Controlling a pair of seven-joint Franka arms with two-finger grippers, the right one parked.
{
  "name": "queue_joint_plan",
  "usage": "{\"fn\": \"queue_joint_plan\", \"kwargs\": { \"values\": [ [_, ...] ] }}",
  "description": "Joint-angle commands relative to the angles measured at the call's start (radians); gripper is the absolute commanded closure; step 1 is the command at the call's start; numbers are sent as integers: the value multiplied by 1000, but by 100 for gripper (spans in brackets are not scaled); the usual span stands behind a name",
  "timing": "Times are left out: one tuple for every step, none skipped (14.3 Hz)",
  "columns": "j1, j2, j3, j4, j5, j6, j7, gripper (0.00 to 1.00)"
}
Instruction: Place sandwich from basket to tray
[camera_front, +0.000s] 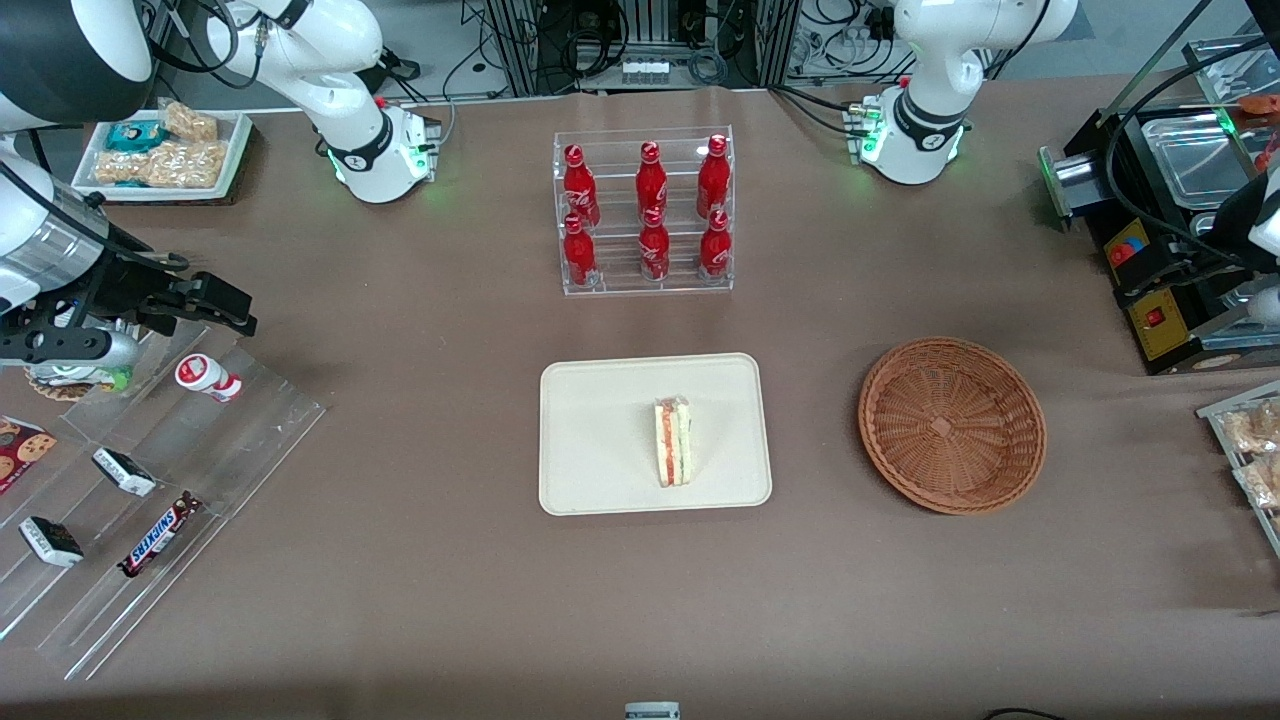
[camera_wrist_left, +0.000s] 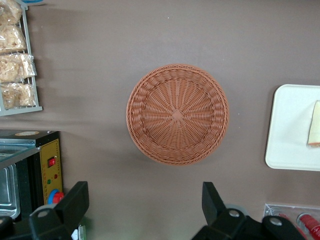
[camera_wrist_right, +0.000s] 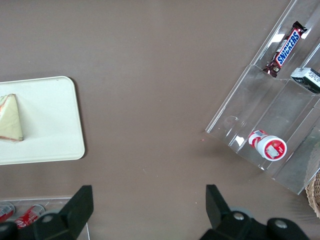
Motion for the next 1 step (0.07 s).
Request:
{"fn": "queue_joint_plan", "kwargs": {
  "values": [
    [1,-15,50,-4,-17,-36,107,0]
  ]
}}
